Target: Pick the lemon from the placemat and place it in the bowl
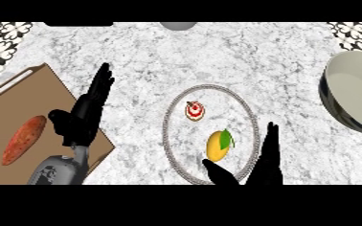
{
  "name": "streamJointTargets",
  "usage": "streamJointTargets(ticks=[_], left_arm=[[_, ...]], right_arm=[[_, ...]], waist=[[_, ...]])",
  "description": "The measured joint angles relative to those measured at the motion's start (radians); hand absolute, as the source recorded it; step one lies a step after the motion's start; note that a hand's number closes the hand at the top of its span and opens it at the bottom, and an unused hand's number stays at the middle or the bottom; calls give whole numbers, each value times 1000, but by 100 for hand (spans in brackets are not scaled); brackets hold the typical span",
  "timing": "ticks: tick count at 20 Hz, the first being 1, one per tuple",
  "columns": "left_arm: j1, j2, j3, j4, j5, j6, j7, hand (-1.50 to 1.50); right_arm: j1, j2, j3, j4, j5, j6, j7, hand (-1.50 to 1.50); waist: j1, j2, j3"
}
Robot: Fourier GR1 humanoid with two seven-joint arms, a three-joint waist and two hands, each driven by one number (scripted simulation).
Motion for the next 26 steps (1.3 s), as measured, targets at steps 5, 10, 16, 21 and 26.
streamJointTargets(ticks=[5, 10, 16, 21, 26], left_arm=[[-9, -5, 15, 10, -2, -16, 7, 0], [-29, -22, 29, 57, -12, -25, -12, 0], [-20, -41, 23, 50, -32, -25, -17, 0], [-6, -42, 25, 31, -39, -32, -8, 0], [14, -56, 24, 44, -52, -34, -37, 0]], right_arm=[[-49, -3, 61, -2, 61, 47, 73, -150], [-38, -5, 123, -21, 102, 20, 78, -150], [-45, -5, 147, -21, 108, -40, 65, -150], [-46, -4, 142, -12, 73, -88, 55, -150], [-55, -4, 143, 47, 28, -161, 36, -150]], waist=[[2, -1, 2], [-2, -1, 3], [1, -2, 3], [3, -2, 4], [5, -1, 4]])
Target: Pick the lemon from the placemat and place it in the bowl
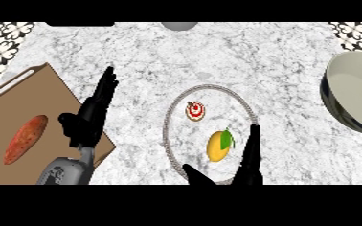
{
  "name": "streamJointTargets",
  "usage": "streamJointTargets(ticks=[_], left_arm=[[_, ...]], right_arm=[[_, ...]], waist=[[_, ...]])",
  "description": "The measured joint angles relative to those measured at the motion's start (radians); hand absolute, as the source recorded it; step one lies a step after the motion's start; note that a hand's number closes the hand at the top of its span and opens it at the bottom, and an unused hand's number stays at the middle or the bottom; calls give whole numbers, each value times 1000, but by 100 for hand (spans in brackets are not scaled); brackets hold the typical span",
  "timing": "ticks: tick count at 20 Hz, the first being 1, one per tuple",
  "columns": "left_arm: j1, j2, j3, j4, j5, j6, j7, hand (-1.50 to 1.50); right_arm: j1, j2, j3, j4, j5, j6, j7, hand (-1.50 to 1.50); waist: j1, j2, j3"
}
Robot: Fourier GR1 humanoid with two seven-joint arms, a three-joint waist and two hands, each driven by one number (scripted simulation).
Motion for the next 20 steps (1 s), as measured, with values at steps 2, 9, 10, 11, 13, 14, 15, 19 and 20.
streamJointTargets(ticks=[2, 9, 10, 11, 13, 14, 15, 19, 20], left_arm=[[9, 8, 5, -21, 4, -10, 9, 0], [-12, 12, 29, -31, 4, -27, 38, 0], [2, 12, 28, -39, 3, -33, 32, 0], [5, 14, 31, -48, 3, -34, 37, 0], [18, 10, 31, -64, -2, -33, 46, 0], [14, 9, 35, -65, -1, -35, 51, 0], [11, 5, 37, -57, -4, -34, 46, 0], [16, -5, 40, -47, -14, -44, 33, 0], [31, -10, 33, -59, -21, -43, 30, 0]], right_arm=[[-10, 0, -7, 13, -23, -24, -5, -150], [-47, 2, -39, 146, -121, -152, -56, -150], [-60, 2, -44, 170, -130, -162, -56, -150], [-59, 2, -55, 187, -146, -175, -63, -150], [-42, 3, -61, 203, -142, -177, -56, -150], [-42, 3, -71, 219, -138, -173, -48, -150], [-44, 3, -78, 229, -132, -163, -37, -150], [-59, 4, -100, 300, -152, -163, -26, -150], [-72, 4, -103, 329, -173, -172, -31, -150]], waist=[[2, 0, 0], [1, 0, 0], [2, 0, 0], [2, 0, 0], [1, 0, 0], [0, 0, 0], [-1, 0, 0], [-1, 0, 0], [1, 0, 0]])
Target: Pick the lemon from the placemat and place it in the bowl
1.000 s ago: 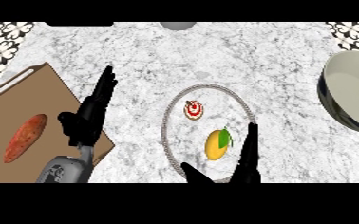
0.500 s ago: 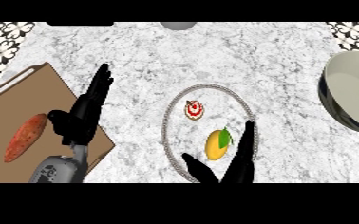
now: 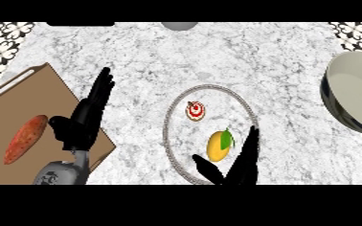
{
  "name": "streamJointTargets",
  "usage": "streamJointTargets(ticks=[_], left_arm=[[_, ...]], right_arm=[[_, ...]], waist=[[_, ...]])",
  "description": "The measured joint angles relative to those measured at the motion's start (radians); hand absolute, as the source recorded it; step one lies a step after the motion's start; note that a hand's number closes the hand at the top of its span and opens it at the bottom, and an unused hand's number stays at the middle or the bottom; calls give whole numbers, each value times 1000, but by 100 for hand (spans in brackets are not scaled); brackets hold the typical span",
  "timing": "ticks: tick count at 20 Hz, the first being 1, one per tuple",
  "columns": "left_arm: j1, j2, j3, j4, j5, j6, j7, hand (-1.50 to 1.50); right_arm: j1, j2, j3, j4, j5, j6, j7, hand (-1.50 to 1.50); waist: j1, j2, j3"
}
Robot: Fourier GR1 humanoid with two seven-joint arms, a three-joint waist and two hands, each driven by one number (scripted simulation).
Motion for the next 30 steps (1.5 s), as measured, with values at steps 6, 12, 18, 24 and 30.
streamJointTargets(ticks=[6, 12, 18, 24, 30], left_arm=[[-5, -29, 2, 9, -24, 0, 4, 0], [-24, -25, 24, 14, -21, -18, 15, 0], [-21, -43, 39, 21, -32, -30, 10, 0], [-45, -58, 37, 43, -47, -30, 8, 0], [-47, -49, 46, 42, -43, -38, 11, 0]], right_arm=[[-40, 0, 19, 20, -68, 7, 0, 150], [-119, -13, 52, 95, -101, 46, -21, 150], [-185, -16, 93, 161, -154, 16, -55, 150], [-214, -164, 211, -27, -312, 49, -164, 150], [-247, -425, 323, -351, -470, 65, -340, 150]], waist=[[-1, 0, 0], [0, -6, -6], [-2, -8, -9], [7, -1, 0], [8, -1, 3]])
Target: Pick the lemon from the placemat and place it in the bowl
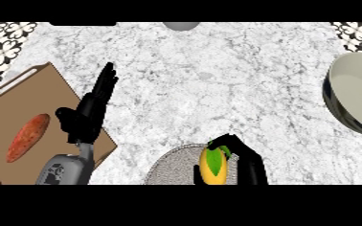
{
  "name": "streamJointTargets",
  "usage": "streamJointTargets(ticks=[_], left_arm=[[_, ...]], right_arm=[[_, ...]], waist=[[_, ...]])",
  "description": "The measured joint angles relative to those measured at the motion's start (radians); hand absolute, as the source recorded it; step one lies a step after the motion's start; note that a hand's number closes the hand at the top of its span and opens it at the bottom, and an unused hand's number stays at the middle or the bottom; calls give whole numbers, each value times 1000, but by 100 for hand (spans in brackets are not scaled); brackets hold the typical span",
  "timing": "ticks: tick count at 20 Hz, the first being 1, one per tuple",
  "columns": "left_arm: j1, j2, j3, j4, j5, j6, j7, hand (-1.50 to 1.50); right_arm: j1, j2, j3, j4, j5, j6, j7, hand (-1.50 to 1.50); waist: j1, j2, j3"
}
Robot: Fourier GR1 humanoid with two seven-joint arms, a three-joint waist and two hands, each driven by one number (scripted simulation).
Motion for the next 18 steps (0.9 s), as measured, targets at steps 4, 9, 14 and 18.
streamJointTargets(ticks=[4, 9, 14, 18], left_arm=[[4, 2, 8, -4, 0, 2, 1, 0], [3, 1, 18, 6, -5, 6, 1, 0], [9, 5, 24, -15, 2, -8, 17, 0], [18, 6, 32, 1, 1, -22, -14, 0]], right_arm=[[-16, -198, -34, -192, -44, 13, -86, 150], [-14, -431, -177, -396, -101, 72, -86, 150], [-35, -577, -375, -503, -201, 183, 9, 150], [-86, -645, -544, -518, -328, 278, 72, 150]], waist=[[-11, -2, -1], [-22, -2, -3], [-19, -2, -3], [-15, 0, -4]])
